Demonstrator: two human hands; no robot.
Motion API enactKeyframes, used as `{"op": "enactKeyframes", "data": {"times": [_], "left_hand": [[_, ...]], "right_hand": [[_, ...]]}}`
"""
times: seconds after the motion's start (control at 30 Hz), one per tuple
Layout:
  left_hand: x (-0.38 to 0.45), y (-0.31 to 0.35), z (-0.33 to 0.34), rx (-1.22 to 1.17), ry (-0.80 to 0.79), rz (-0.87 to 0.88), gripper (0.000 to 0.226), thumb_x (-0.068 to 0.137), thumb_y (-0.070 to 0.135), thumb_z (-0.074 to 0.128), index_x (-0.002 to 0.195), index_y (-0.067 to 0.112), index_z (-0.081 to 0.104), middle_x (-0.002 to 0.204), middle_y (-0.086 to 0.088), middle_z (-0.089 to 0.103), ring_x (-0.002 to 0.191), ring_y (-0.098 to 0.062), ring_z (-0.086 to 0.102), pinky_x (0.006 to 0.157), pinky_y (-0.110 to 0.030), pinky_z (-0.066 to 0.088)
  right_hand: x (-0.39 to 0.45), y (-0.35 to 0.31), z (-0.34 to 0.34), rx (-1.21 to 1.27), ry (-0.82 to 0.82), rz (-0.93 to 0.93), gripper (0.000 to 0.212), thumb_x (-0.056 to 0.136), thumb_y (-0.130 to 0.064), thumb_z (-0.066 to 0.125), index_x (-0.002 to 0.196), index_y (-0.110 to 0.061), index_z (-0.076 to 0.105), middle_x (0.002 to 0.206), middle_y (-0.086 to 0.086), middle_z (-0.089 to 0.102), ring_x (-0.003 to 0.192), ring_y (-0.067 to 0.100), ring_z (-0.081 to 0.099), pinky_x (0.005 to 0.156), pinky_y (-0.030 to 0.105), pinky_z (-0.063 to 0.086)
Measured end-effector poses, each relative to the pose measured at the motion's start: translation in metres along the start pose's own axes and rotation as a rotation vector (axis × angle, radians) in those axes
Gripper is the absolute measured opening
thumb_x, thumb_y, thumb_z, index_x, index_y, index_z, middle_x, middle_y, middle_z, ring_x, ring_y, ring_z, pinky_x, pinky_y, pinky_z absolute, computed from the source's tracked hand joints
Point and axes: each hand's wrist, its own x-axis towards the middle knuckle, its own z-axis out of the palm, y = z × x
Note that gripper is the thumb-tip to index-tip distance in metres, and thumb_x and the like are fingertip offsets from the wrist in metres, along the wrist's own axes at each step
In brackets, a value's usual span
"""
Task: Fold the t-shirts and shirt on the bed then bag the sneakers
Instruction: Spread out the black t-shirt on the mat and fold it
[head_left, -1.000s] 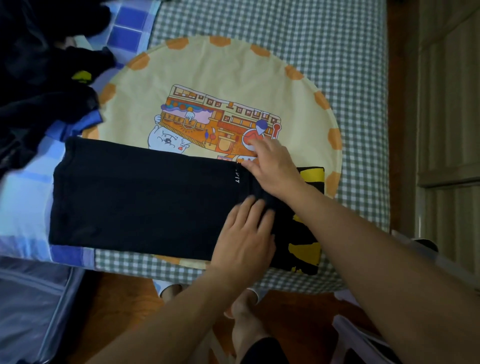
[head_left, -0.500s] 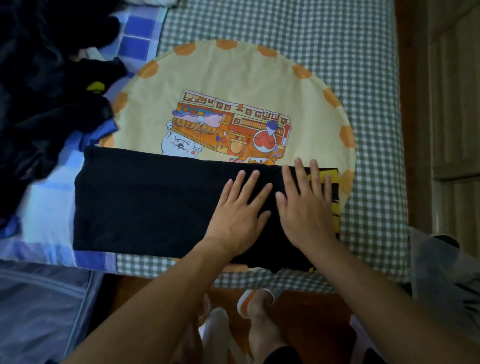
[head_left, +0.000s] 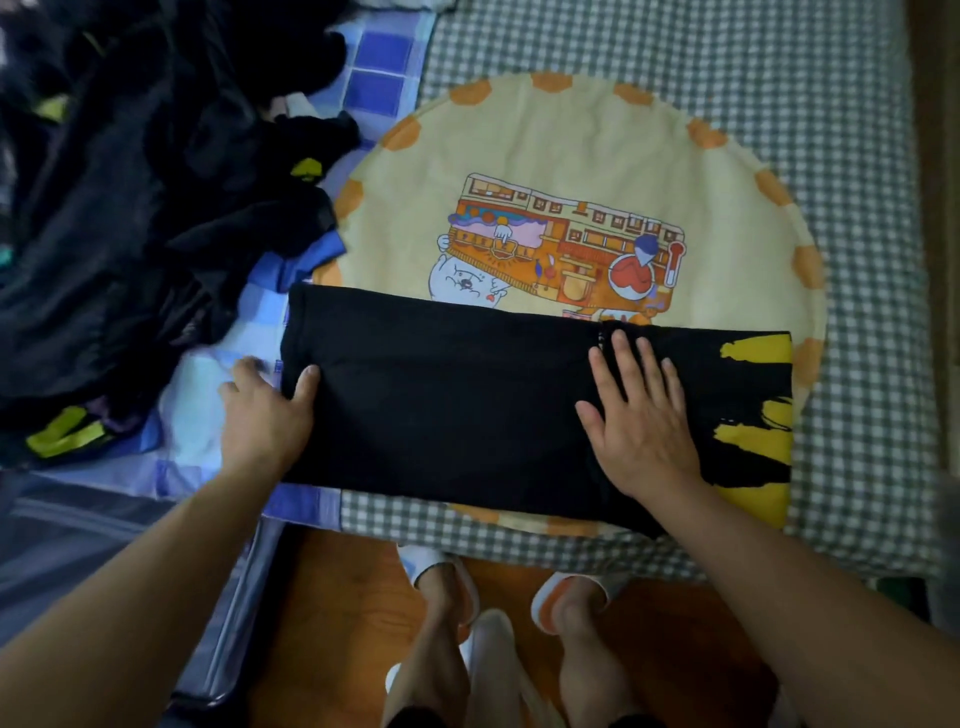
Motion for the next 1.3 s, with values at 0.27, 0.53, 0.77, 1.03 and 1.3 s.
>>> {"op": "enactKeyframes", "data": {"times": [0.27,0.53,0.77,1.03,1.3], "left_hand": [[-0.037,0.047,-0.084,-0.532,-0.469,0.096,0.027,0.099,0.008,0.061,0.123,0.020,0.064,0.100,-0.009,0.078,0.080,-0.020,0.076,0.066,-0.029,0.062],[-0.159,0.151,0.070,0.285,-0.469,0.559,0.084,0.097,0.021,0.048,0.162,0.022,-0.006,0.099,-0.007,0.065,0.084,-0.032,0.062,0.075,-0.040,0.050],[-0.170,0.150,0.128,0.443,-0.332,0.605,0.089,0.096,0.020,0.048,0.160,0.014,-0.014,0.072,-0.001,0.056,0.057,-0.019,0.053,0.049,-0.032,0.039],[-0.173,0.125,0.120,0.337,0.097,0.969,0.063,0.104,0.047,0.034,0.157,0.014,0.032,0.139,-0.011,0.048,0.127,-0.033,0.049,0.100,-0.045,0.041],[-0.130,0.108,0.168,0.722,-0.099,0.804,0.068,0.098,0.067,-0.003,0.155,0.038,-0.027,0.167,-0.006,-0.024,0.149,-0.036,-0.031,0.119,-0.062,-0.013]], "right_hand": [[-0.007,0.005,-0.018,0.149,0.006,-0.038,0.063,0.105,-0.052,0.020,0.160,-0.020,0.023,0.169,0.005,0.012,0.156,0.025,0.008,0.126,0.048,0.011],[-0.060,0.058,-0.037,0.274,0.236,0.081,0.056,0.106,-0.042,0.033,0.151,-0.010,0.041,0.159,0.011,0.036,0.147,0.031,0.030,0.121,0.053,0.025],[-0.081,0.096,-0.027,0.255,0.206,0.158,0.057,0.104,-0.044,0.034,0.150,-0.012,0.043,0.157,0.009,0.037,0.145,0.031,0.031,0.119,0.051,0.028],[-0.085,0.100,-0.024,0.421,0.216,0.353,0.061,0.101,-0.039,0.051,0.156,-0.019,0.031,0.164,0.009,0.019,0.150,0.031,0.019,0.118,0.047,0.026],[-0.064,0.120,-0.027,0.974,0.141,0.755,0.053,0.095,-0.042,0.063,0.143,-0.022,0.049,0.123,-0.002,0.056,0.110,0.016,0.059,0.085,0.032,0.050]]}}
